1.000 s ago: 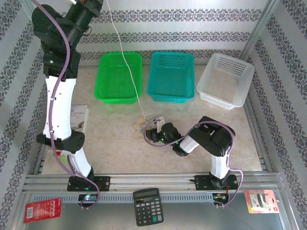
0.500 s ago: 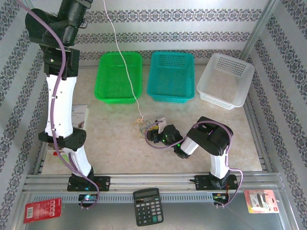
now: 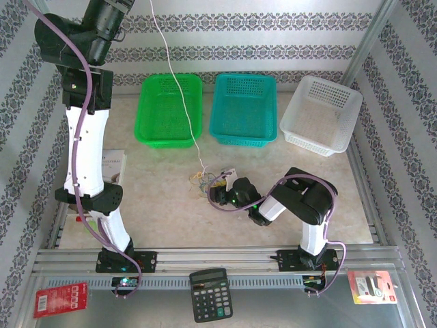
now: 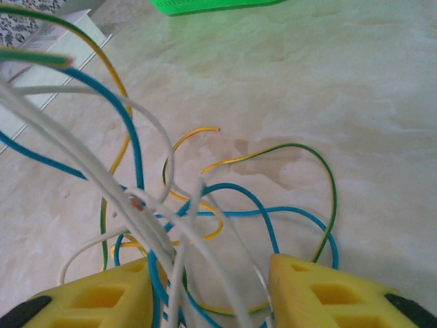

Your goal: Untangle the cables

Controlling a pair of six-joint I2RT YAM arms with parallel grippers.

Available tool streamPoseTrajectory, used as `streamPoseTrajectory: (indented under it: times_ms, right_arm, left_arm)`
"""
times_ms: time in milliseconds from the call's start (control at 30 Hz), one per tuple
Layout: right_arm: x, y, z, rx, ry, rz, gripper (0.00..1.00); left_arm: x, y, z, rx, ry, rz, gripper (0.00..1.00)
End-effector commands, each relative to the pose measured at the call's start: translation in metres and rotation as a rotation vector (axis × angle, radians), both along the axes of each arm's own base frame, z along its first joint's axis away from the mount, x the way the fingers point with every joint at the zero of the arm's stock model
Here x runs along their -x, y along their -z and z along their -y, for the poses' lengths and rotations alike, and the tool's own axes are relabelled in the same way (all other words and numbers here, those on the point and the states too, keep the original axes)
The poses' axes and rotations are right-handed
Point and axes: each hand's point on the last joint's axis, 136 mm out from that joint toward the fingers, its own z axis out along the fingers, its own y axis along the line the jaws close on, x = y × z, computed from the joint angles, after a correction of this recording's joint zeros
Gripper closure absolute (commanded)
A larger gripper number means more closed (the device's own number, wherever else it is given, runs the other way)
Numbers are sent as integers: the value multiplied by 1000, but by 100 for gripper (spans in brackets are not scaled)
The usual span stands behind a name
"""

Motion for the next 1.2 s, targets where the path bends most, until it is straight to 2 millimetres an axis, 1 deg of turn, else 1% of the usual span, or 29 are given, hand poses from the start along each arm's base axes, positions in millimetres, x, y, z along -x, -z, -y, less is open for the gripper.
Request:
streamPoseTrajectory:
  times_ms: [0, 67, 133, 233, 367, 500, 633, 733, 867, 1033, 1167]
  right_arm:
    - [24, 45, 29, 106, 11, -161, 47]
    - [23, 29, 24, 74, -14, -153, 42]
    - [20, 9, 16, 51, -47, -139, 36]
    - [18, -20, 8, 50, -91, -105, 30]
    - [19, -58, 6, 57, -129, -49, 27]
    - [21, -98, 10, 51, -143, 25, 25]
    - [13, -139, 9, 27, -137, 104, 23]
    - [3, -163, 0, 5, -149, 141, 23]
    - [-12, -182, -20, -18, -177, 169, 22]
    - [-36, -190, -42, -43, -172, 190, 22]
    - [-52, -190, -58, -63, -173, 182, 21]
  left_arm:
    - [26, -15, 2, 0, 47, 66, 100]
    - [20, -6, 10, -21, 84, 37, 100]
    - [13, 5, 20, -46, 123, 3, 100]
    - [9, 22, 31, -82, 143, -29, 100]
    - [5, 45, 35, -96, 137, -64, 100]
    - [1, 66, 35, -94, 142, -96, 100]
    - [0, 76, 38, -96, 150, -114, 100]
    - [1, 79, 40, -96, 155, -119, 100]
    - [3, 80, 43, -98, 160, -122, 100]
    - [9, 77, 50, -95, 174, -114, 100]
    - [16, 73, 54, -97, 185, -101, 100]
